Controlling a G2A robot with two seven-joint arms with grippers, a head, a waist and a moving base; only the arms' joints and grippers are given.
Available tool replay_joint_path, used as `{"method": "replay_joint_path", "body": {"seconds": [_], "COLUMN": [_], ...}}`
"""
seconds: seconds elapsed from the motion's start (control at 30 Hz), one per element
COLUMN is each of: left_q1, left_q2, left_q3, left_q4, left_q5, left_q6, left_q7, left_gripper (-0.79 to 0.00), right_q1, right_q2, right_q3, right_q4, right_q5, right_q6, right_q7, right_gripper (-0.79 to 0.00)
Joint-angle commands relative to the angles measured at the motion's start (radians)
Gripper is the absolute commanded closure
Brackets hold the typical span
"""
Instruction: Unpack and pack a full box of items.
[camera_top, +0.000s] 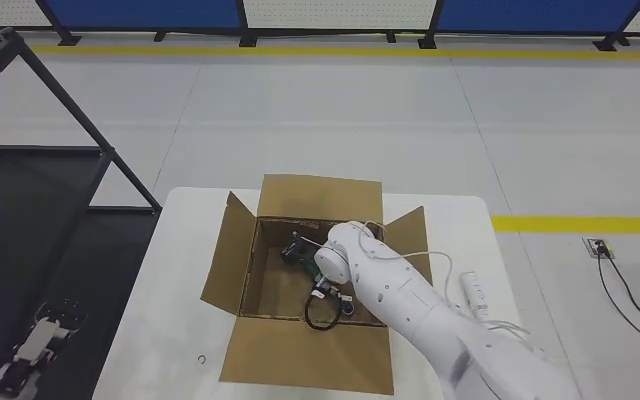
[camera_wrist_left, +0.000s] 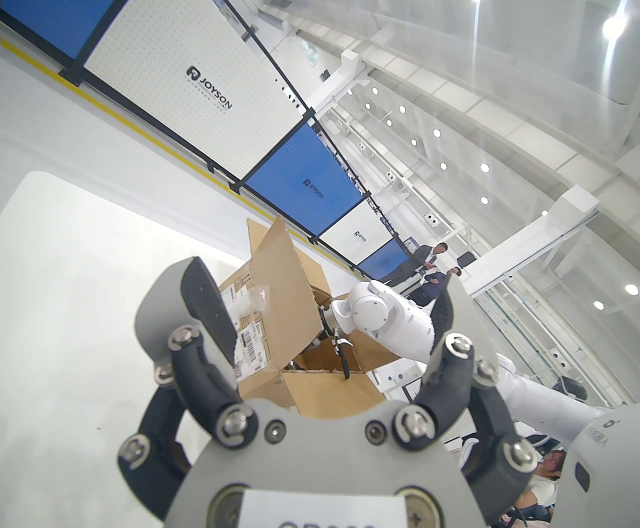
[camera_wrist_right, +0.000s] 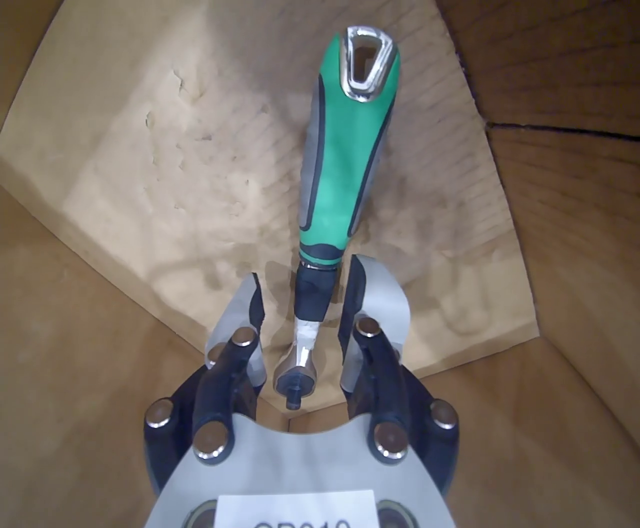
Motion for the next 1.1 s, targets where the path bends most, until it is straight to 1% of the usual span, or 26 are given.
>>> {"method": "replay_joint_path", "body": {"seconds": [0.0,0.03,0.2,0.23,0.3,0.33,0.6,0.77,0.87,0.93,1.0,1.07], "left_q1": [0.002,0.003,0.009,0.009,0.01,0.01,0.01,0.005,0.003,0.001,-0.003,-0.006], "left_q2": [0.0,-0.001,-0.002,-0.003,-0.003,-0.003,-0.005,-0.005,-0.005,-0.005,-0.005,-0.005], "left_q3": [-0.002,-0.004,-0.011,-0.012,-0.015,-0.017,-0.021,-0.01,0.0,0.007,0.012,0.018], "left_q4": [-0.001,-0.002,0.0,0.0,0.0,0.0,0.001,-0.008,-0.013,-0.016,-0.018,-0.019], "left_q5": [0.0,-0.002,-0.012,-0.013,-0.017,-0.019,-0.025,-0.024,-0.021,-0.018,-0.013,-0.012], "left_q6": [-0.001,-0.003,-0.006,-0.006,-0.006,-0.006,-0.009,-0.009,-0.009,-0.009,-0.011,-0.01], "left_q7": [0.0,-0.001,-0.002,-0.003,-0.004,-0.004,-0.007,-0.016,-0.023,-0.027,-0.03,-0.034], "left_gripper": [-0.785,-0.785,-0.785,-0.785,-0.785,-0.785,-0.785,-0.785,-0.785,-0.785,-0.785,-0.785], "right_q1": [0.0,0.0,0.002,0.002,0.004,0.005,0.03,0.058,0.073,0.076,0.073,0.06], "right_q2": [-0.008,-0.014,-0.035,-0.037,-0.045,-0.049,-0.064,-0.054,-0.034,-0.012,0.016,0.053], "right_q3": [0.001,0.002,0.007,0.008,0.011,0.014,0.035,0.055,0.075,0.1,0.128,0.167], "right_q4": [0.016,0.027,0.071,0.077,0.092,0.101,0.115,0.051,-0.012,-0.069,-0.15,-0.259], "right_q5": [-0.003,-0.004,-0.01,-0.009,-0.01,-0.01,-0.017,-0.039,-0.052,-0.051,-0.061,-0.081], "right_q6": [-0.002,-0.006,-0.012,-0.014,-0.016,-0.019,-0.024,-0.023,-0.01,-0.018,-0.012,0.015], "right_q7": [0.0,-0.002,-0.004,-0.004,-0.003,-0.005,-0.027,-0.036,-0.01,-0.005,0.012,0.034], "right_gripper": [-0.323,-0.308,-0.283,-0.228,-0.046,0.0,0.0,0.0,0.0,0.0,0.0,0.0]}}
